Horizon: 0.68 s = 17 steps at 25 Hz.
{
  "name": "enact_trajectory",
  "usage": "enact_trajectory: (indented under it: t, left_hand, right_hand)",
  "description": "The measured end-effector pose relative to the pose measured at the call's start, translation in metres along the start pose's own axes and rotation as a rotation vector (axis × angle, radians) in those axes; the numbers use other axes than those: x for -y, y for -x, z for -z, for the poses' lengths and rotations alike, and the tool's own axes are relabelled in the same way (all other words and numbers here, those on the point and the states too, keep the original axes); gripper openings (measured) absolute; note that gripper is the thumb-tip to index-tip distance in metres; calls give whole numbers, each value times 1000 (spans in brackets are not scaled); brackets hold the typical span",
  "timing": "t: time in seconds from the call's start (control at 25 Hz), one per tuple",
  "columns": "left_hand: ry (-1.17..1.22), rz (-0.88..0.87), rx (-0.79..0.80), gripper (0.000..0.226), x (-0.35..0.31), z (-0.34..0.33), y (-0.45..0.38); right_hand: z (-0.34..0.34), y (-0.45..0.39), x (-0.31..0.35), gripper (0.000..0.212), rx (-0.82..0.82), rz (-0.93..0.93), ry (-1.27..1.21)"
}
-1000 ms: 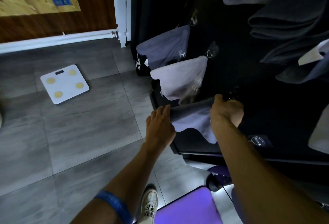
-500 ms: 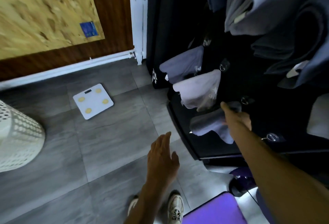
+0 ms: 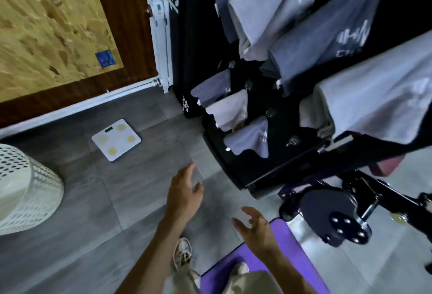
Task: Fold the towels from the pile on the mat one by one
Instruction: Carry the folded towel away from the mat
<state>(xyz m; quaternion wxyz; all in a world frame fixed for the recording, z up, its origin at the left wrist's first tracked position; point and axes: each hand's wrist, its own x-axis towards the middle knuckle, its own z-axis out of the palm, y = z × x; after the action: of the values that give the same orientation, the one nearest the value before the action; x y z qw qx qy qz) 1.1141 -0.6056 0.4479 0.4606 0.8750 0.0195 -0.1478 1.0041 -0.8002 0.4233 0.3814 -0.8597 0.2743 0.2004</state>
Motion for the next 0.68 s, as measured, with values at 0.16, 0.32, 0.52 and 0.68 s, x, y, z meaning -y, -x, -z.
enact_trajectory:
  t: [0.16, 0.32, 0.52, 0.68]
  left_hand:
    - [3, -41, -21, 56, -12, -19, 52]
    - [26, -24, -56, 56, -4, -63, 129]
    - [35, 67, -130, 57, 18, -142, 250]
    - [77, 109, -197, 55, 14, -183, 379]
  right_hand:
    - [20, 33, -20, 46, 22, 150, 73]
    - [29, 73, -76, 44, 88, 333, 226]
    - [31, 167, -214, 42, 97, 461, 111]
    - [27, 259, -332, 34, 73, 548, -39]
